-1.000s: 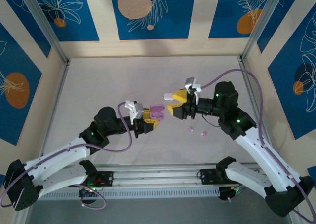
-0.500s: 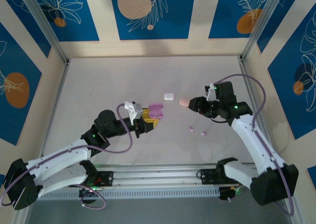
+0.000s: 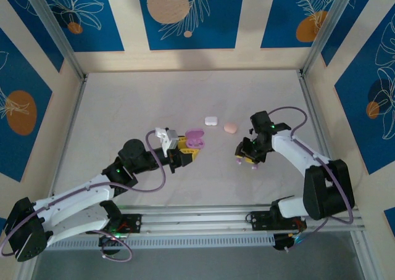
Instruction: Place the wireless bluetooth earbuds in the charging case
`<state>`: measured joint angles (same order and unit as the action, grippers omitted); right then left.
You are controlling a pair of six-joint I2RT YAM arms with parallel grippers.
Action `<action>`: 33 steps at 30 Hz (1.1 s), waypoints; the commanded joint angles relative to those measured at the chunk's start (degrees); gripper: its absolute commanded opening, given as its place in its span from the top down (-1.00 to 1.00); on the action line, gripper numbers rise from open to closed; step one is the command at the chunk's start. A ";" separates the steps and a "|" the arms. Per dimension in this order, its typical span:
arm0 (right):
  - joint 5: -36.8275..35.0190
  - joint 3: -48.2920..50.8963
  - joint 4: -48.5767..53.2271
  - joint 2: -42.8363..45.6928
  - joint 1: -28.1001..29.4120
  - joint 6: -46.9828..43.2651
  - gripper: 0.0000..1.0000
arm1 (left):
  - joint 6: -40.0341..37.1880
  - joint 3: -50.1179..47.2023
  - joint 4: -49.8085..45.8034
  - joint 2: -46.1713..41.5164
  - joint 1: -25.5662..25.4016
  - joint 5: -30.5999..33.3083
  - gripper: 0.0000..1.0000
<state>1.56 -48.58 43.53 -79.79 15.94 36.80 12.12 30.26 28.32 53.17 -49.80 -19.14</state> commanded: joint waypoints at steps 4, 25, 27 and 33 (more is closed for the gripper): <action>-6.87 -4.68 2.59 -6.09 2.19 -3.06 0.25 | 0.47 -0.77 2.40 -1.47 -0.56 0.82 0.42; -11.41 -11.45 4.46 -18.54 6.12 -8.48 0.31 | 0.46 -1.08 2.42 -1.57 -0.64 1.30 0.41; -11.41 -11.45 4.42 -18.69 6.20 -8.88 0.34 | 0.62 -1.08 2.45 -1.48 -0.63 1.30 0.41; -11.23 -11.89 4.64 -19.57 6.38 -9.29 0.38 | 0.89 -0.99 2.54 -1.33 -0.63 1.21 0.41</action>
<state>-9.08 -59.16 46.37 -98.30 21.80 28.29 12.14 29.61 28.29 52.14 -49.80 -17.91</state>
